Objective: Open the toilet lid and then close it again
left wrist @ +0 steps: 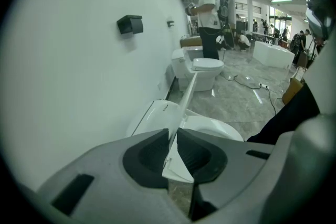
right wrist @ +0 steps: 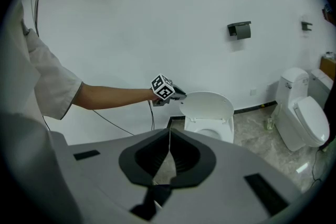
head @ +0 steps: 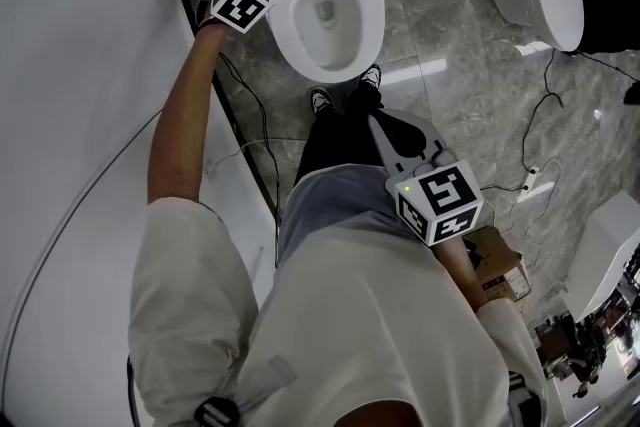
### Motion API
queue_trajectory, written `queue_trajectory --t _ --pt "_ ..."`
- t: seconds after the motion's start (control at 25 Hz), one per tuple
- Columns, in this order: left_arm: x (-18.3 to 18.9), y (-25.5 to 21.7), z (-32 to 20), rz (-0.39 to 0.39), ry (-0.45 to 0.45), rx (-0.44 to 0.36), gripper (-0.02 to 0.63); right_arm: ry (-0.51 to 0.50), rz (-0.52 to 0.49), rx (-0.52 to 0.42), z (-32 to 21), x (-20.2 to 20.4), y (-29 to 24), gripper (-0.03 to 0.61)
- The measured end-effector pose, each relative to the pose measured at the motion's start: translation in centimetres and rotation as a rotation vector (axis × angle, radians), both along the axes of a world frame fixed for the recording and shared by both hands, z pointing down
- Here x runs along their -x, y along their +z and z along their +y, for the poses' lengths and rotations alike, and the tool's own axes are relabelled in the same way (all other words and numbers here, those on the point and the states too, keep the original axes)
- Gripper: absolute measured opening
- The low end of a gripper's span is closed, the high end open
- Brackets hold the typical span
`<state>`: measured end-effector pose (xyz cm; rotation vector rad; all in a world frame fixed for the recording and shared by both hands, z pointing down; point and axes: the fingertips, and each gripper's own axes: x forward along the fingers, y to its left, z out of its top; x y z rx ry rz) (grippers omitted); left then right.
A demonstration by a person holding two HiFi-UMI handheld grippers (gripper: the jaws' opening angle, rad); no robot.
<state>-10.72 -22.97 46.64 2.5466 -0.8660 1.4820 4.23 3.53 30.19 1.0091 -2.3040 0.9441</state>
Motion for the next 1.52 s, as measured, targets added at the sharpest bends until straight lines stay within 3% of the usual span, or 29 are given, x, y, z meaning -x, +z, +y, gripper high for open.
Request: queue_trajectory --t 0.76,1.52 --pt "-0.7 2.5 7.6 0.016 0.127 0.073 0.049 -0.015 -0.005 0.013 2.1 1.6 0.5 0.011" --pt "-1.2 5.6 13.5 0.011 0.184 0.101 0.064 -0.029 -0.02 0.046 3.6 2.4 1.3 0.011"
